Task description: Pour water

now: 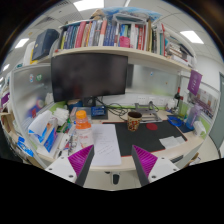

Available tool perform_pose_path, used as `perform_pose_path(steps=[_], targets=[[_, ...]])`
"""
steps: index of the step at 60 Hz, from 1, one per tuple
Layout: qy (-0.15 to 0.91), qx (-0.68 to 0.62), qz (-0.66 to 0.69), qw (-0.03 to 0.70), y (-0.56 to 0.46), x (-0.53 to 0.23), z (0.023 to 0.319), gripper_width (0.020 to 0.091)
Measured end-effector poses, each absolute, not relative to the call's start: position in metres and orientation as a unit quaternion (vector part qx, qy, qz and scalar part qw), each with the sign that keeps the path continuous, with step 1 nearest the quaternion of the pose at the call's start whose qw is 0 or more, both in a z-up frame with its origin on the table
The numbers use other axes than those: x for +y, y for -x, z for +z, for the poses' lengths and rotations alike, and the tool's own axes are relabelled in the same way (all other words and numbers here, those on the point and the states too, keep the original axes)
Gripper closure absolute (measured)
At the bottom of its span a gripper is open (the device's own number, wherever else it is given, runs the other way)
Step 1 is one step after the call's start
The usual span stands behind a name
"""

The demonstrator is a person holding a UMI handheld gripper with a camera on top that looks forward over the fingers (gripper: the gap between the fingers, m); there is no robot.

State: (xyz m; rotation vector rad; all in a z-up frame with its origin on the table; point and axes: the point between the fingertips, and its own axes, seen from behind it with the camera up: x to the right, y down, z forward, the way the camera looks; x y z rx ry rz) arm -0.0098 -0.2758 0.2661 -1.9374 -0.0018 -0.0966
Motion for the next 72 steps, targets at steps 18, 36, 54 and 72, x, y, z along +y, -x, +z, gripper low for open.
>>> perform_pose_path(steps=[18,36,54,72], targets=[[0.782,-0.005,0.004,0.623,0.157,-0.156,0.177,0.0335],[0.753,0.001,-0.021,0.658,0.165,-0.083,0.164,0.0319],[0.727,-0.027,-0.085,0.681,0.166,-0.051,0.154,0.0465],[0.71,-0.024,-0.032,0.703,0.17,-0.054,0.156,0.0683]])
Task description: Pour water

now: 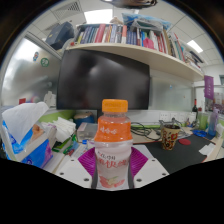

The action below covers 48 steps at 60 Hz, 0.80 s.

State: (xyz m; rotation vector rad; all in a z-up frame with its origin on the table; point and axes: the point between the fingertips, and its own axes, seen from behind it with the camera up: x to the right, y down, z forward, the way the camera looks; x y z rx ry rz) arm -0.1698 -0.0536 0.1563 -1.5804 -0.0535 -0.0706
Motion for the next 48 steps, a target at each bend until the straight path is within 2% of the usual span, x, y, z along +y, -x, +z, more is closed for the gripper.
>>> perform_pose_path(steps=[13,20,26,34,48], targets=[[0.726,-0.036,-0.028,0.686,0.173,-0.047,0.158,0.0711],[0.728,-0.055,-0.017,0.684,0.179,-0.039,0.189,0.071],[0.728,-0.017,0.04,0.684,0.175,-0.017,0.223,0.0711],[0.733,0.112,0.174,0.648,0.151,0.02,0.25,0.0711],[0.628,0.339,0.378,0.589,0.073,0.059,0.297,0.0712]])
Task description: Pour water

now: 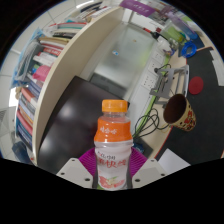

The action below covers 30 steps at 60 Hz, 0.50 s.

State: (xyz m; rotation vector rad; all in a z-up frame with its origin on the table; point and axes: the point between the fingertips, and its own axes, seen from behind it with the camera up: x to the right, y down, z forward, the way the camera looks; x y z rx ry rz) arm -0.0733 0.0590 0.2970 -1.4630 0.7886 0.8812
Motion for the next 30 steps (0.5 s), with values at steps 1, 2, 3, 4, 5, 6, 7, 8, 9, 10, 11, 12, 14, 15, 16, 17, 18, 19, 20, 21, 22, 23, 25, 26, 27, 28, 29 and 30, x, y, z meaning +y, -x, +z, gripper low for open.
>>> perform_pose_path(steps=[1,2,3,4,5,6,7,8,9,10,11,12,14,15,16,17,18,19,20,21,22,23,25,26,27,28,29,30], targets=[[0.62,0.355,0.387,0.583,0.069,0.064,0.3,0.0713],[0.612,0.368,0.398,0.576,0.063,0.067,0.297,0.0712],[0.605,0.382,0.409,0.566,0.058,0.07,0.295,0.0714],[0.599,0.395,0.419,0.556,0.053,0.073,0.294,0.0713],[0.594,0.405,0.429,0.547,0.049,0.075,0.292,0.0712],[0.59,0.414,0.437,0.538,0.046,0.078,0.291,0.0713],[0.585,0.425,0.446,0.528,0.043,0.08,0.289,0.0714],[0.58,0.436,0.453,0.518,0.039,0.082,0.287,0.0713],[0.575,0.445,0.46,0.51,0.036,0.084,0.285,0.0713],[0.571,0.453,0.468,0.5,0.034,0.086,0.283,0.0714],[0.566,0.463,0.476,0.488,0.035,0.085,0.285,0.0714],[0.561,0.471,0.485,0.477,0.034,0.086,0.285,0.0709],[0.55,0.486,0.495,0.465,0.027,0.09,0.284,0.071],[0.546,0.491,0.499,0.461,0.025,0.091,0.284,0.0712],[0.543,0.495,0.503,0.456,0.023,0.092,0.284,0.071],[0.539,0.5,0.508,0.449,0.022,0.093,0.282,0.071],[0.535,0.506,0.513,0.441,0.02,0.094,0.281,0.071],[0.53,0.512,0.518,0.434,0.019,0.095,0.281,0.071],[0.524,0.518,0.525,0.426,0.019,0.094,0.284,0.071],[0.518,0.523,0.531,0.42,0.017,0.095,0.285,0.071],[0.51,0.529,0.536,0.415,0.014,0.098,0.283,0.0709],[0.501,0.537,0.541,0.41,0.011,0.099,0.284,0.0709],[0.485,0.55,0.552,0.397,0.009,0.101,0.283,0.0709],[0.477,0.556,0.56,0.386,0.009,0.102,0.281,0.071],[0.469,0.564,0.566,0.376,0.009,0.103,0.28,0.071],[0.462,0.571,0.569,0.37,0.008,0.104,0.278,0.0709],[0.459,0.576,0.57,0.365,0.007,0.103,0.279,0.0711],[0.455,0.579,0.572,0.361,0.007,0.104,0.277,0.071]])
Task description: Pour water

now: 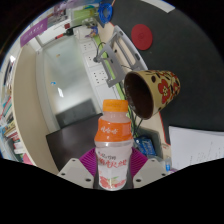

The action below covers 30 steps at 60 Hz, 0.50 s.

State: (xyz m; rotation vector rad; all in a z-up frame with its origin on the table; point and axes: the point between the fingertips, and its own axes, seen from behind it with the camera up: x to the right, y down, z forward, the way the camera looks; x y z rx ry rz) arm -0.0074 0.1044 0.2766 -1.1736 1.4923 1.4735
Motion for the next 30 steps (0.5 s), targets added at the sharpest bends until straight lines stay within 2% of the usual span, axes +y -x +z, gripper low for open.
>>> perform_pose_path(steps=[12,19,24,30], targets=[[0.434,0.601,0.585,0.328,0.006,0.106,0.268,0.0711],[0.455,0.585,0.585,0.331,0.012,0.107,0.278,0.071],[0.508,0.539,0.56,0.373,0.014,0.105,0.295,0.071],[0.595,0.445,0.483,0.463,0.001,0.1,0.328,0.0709]])
